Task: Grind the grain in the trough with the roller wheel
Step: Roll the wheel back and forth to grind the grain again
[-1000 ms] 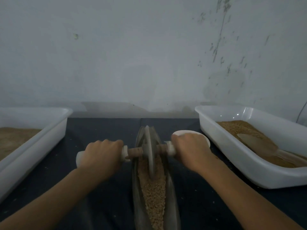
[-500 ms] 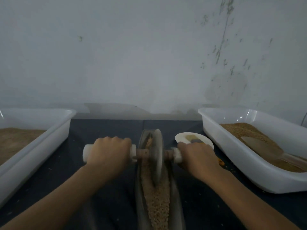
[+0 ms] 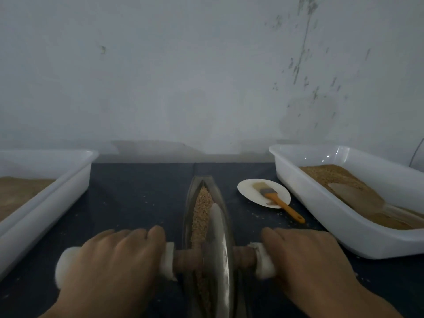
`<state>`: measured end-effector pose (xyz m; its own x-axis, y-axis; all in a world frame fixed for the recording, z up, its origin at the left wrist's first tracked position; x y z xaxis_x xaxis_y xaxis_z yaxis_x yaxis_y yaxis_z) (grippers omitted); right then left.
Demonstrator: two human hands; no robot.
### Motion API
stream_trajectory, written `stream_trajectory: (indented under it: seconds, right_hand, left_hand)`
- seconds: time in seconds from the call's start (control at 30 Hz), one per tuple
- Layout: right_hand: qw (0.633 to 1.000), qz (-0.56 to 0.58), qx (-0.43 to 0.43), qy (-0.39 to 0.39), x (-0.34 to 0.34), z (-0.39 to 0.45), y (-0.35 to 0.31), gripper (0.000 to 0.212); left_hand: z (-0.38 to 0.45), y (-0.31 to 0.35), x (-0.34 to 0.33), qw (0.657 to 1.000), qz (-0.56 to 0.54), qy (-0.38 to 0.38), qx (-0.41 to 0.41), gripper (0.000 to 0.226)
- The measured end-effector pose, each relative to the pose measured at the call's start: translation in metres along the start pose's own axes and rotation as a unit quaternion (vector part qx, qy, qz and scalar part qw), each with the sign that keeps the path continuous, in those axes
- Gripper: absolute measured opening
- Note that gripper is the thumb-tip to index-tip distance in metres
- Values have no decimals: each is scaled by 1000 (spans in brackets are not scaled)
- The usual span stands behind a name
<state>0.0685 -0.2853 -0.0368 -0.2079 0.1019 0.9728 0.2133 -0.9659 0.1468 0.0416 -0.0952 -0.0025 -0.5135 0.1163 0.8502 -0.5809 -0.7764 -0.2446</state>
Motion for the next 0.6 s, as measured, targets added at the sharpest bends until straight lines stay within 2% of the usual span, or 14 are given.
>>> stream_trajectory:
  seconds: [0.03, 0.1, 0.23, 0.33, 0.43, 0.6]
  right_hand:
    - [1000, 5, -16, -24, -6, 1, 4, 39]
    - [1000, -8, -24, 6, -4, 15, 7, 41]
    - [995, -29, -23, 97, -2, 68, 8, 26]
    - [990, -47, -40, 127, 2, 108, 12, 25]
    - [987, -61, -31, 143, 6, 114, 8, 27]
    - [988, -65, 15, 140, 11, 43, -1, 30]
  left_hand:
    - [-1, -2, -5, 1000, 1, -29, 12, 50]
    - [7, -15, -22, 992, 61, -96, 56, 42]
    - [38, -64, -62, 979, 79, -107, 155, 24]
    - [62, -91, -80, 975, 71, -90, 189, 18]
    - [63, -94, -83, 975, 69, -100, 189, 21]
    - [22, -53, -53, 978, 92, -114, 149, 30]
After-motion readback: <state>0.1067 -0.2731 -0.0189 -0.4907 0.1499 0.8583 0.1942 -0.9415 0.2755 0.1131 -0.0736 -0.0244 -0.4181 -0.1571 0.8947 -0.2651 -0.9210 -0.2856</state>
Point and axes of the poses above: each hand's wrist, its own z-axis towards the middle knuckle, its own x-axis out of the back of the hand, y = z × x, the point moved 10 cm from there along z, towards the middle knuckle, and after that the axes turned 8 degrees about -x, right-handed, at the moved point
